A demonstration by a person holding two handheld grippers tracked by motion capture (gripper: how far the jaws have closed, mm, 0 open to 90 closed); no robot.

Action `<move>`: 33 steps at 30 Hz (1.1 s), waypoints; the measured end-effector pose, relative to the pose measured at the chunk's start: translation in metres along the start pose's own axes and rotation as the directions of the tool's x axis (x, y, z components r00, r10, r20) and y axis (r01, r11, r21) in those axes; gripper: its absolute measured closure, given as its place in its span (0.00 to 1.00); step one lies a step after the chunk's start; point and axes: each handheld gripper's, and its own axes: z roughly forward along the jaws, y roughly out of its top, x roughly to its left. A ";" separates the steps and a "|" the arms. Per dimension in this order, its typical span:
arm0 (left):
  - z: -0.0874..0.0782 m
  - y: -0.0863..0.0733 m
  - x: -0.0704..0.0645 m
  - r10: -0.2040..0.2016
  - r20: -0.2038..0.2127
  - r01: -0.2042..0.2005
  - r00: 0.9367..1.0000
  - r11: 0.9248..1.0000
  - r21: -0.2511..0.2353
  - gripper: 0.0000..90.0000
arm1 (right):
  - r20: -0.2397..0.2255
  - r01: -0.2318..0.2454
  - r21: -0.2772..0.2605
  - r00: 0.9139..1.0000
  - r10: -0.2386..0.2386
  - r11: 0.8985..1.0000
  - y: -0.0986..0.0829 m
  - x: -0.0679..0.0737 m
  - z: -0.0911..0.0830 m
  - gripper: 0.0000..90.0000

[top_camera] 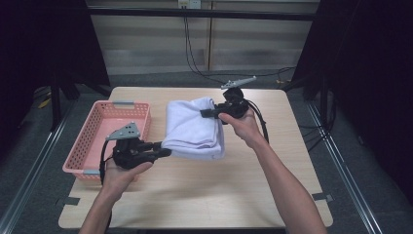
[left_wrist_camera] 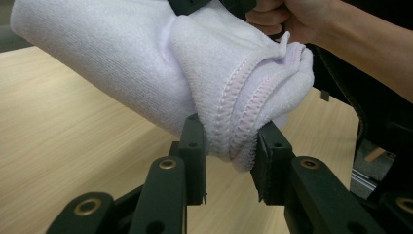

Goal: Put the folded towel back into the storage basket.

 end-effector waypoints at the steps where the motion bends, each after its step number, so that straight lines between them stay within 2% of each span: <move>1: -0.004 0.000 0.002 -0.004 -0.004 0.003 1.000 1.000 -0.005 0.77 | -0.007 -0.001 -0.004 1.000 0.001 1.000 0.003 0.001 0.003 0.71; 17: -0.048 -0.006 0.030 -0.054 -0.089 0.049 0.995 0.997 -0.056 0.78 | -0.056 0.032 0.022 0.998 -0.031 0.999 0.045 0.018 0.056 0.71; 24: -0.067 -0.011 0.044 -0.085 -0.133 0.076 0.987 0.995 -0.072 0.78 | -0.086 0.023 0.033 0.996 -0.020 0.999 0.059 0.023 0.084 0.71; 27: -0.077 -0.017 0.049 -0.112 -0.154 0.098 0.982 0.991 -0.093 0.78 | -0.113 0.015 0.018 0.994 -0.013 1.000 0.064 0.027 0.092 0.71; 33: -0.095 -0.025 0.058 -0.144 -0.180 0.124 0.973 0.985 -0.121 0.78 | -0.129 0.028 0.045 0.991 -0.022 0.999 0.079 0.039 0.114 0.71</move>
